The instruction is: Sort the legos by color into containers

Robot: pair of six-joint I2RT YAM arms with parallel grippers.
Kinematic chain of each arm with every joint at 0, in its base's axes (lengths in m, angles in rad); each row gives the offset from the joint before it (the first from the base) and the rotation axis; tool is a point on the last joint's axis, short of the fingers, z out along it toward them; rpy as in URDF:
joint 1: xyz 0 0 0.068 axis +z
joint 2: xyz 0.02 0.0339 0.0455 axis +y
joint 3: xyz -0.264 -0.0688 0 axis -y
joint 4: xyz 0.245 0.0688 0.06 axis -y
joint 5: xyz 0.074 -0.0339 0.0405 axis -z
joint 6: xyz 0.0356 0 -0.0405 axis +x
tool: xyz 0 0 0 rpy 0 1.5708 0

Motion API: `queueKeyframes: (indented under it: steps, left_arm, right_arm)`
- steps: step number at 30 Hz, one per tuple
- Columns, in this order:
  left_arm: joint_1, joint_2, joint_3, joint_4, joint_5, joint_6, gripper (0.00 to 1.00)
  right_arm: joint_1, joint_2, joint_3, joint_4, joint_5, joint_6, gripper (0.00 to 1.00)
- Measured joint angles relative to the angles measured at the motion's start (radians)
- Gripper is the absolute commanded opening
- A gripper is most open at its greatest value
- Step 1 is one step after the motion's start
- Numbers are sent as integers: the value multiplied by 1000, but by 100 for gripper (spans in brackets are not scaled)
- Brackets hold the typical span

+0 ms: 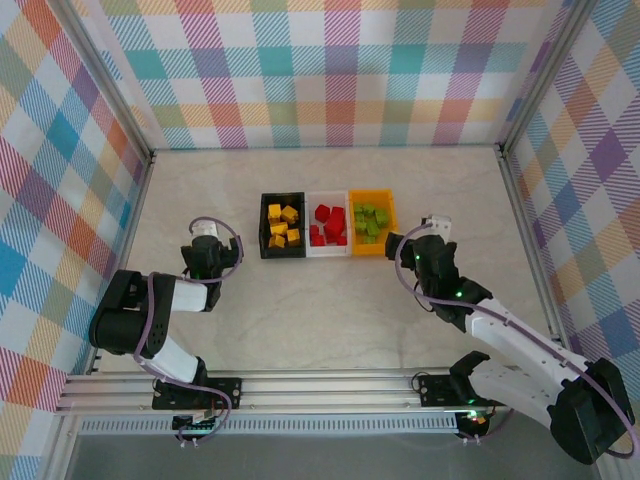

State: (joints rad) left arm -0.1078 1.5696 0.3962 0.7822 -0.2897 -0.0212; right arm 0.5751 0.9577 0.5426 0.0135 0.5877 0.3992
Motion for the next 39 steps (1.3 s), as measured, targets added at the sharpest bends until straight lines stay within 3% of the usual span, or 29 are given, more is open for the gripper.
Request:
queueKeyframes:
  steps: [5, 10, 19, 28, 39]
  left_arm:
    - [0, 0, 0, 19, 12, 0, 100]
    - [0, 0, 0, 19, 13, 0, 100]
    - [0, 0, 0, 32, 13, 1, 100]
    - [0, 0, 0, 32, 13, 1, 100]
    - [0, 0, 0, 32, 13, 1, 100]
  right_arm:
    - [-52, 0, -48, 101, 13, -151, 100]
    - [-206, 23, -114, 259, 15, -289, 100]
    - [-472, 283, -255, 612, -188, -337, 100]
    - [-491, 568, -222, 856, -329, -369, 100]
    - [-537, 584, -175, 858, -375, -356, 100]
